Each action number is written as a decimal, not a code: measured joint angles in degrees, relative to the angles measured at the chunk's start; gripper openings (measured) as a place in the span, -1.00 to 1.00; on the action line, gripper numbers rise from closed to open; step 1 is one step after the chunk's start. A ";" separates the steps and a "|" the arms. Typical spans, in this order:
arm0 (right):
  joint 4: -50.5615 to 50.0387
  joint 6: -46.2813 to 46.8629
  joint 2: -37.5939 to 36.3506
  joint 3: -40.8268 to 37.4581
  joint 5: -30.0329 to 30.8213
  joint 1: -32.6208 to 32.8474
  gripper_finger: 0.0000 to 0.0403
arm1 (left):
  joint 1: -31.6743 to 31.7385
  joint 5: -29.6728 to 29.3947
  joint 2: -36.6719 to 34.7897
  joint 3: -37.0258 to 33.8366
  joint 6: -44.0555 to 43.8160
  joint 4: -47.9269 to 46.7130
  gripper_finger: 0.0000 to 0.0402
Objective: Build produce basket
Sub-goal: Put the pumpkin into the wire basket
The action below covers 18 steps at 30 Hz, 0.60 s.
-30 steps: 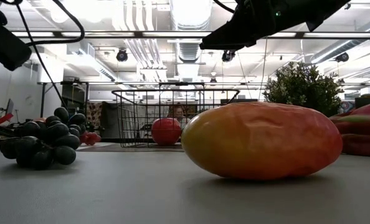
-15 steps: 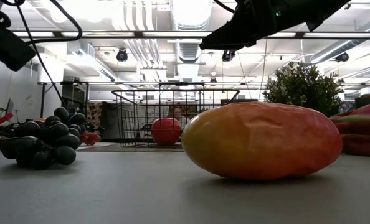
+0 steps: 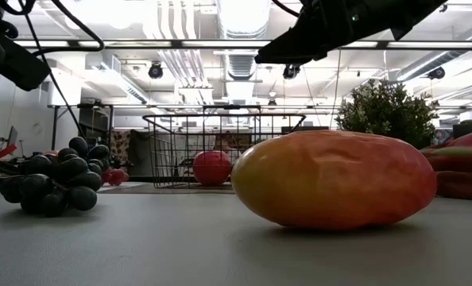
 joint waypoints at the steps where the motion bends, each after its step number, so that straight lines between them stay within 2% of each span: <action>1: -0.18 0.10 0.00 0.00 0.00 0.00 0.22 | -0.01 -0.01 0.00 0.00 0.02 0.04 0.67; 7: -0.72 0.05 0.00 0.00 0.00 0.00 0.22 | -0.01 -0.56 0.00 -1.46 0.07 0.28 0.67; 18: -1.22 -0.08 0.00 0.00 0.00 0.00 0.22 | 0.00 -0.54 -0.07 -5.77 0.02 6.27 0.68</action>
